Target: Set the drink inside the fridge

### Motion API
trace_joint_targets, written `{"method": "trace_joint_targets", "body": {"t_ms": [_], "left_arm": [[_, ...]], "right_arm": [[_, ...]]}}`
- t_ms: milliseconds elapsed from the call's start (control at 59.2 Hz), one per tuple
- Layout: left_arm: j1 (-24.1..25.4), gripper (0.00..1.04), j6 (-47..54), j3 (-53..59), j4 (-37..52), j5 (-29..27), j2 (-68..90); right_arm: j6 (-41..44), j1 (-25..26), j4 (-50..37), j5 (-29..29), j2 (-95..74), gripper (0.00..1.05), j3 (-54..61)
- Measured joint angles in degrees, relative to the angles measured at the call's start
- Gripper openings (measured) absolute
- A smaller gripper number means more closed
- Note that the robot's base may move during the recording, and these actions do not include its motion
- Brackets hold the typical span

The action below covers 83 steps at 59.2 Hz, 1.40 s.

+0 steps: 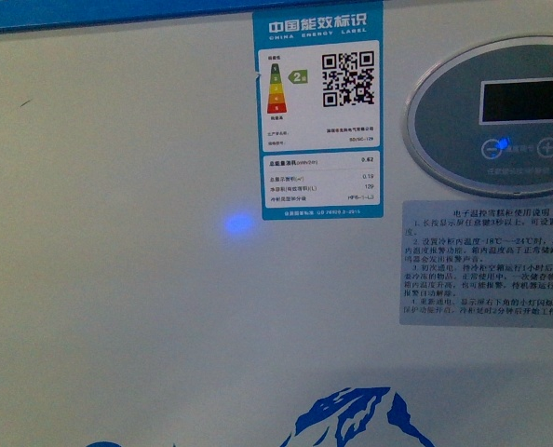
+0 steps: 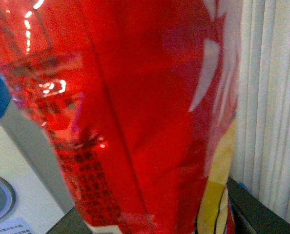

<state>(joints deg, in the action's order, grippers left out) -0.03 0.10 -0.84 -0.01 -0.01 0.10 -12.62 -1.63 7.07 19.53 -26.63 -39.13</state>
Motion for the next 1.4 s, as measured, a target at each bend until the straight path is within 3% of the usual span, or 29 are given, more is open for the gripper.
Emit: {"method": "trace_joint_targets", "body": {"t_ms": [1334, 1402], "left_arm": [[0.0, 0.97, 0.0, 0.0, -0.02, -0.02, 0.0], [1.53, 0.97, -3.43, -0.83, -1.92, 5.92, 1.57]], "right_arm": [[0.02, -0.02, 0.13, -0.02, 0.26, 0.42, 0.17], [0.02, -0.02, 0.13, 0.02, 0.28, 0.42, 0.17]]}}
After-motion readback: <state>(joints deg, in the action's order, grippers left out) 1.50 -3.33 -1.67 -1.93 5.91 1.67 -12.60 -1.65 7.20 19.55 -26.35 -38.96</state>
